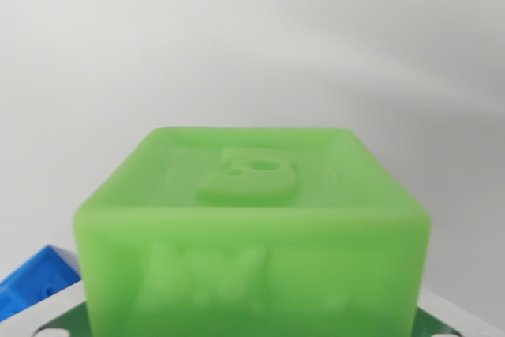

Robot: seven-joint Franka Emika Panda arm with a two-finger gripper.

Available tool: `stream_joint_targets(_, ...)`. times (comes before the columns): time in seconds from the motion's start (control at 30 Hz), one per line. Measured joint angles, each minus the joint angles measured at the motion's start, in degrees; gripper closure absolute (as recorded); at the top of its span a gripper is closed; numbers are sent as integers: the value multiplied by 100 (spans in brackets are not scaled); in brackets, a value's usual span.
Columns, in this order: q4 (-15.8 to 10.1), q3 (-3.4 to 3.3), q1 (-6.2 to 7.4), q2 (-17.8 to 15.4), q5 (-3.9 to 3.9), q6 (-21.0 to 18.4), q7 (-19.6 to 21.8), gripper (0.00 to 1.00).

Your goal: Stack cube

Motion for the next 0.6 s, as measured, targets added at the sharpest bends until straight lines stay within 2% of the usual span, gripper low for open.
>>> stream_joint_targets(0.6, -528, 0, 49, -388, 0, 132, 748, 100)
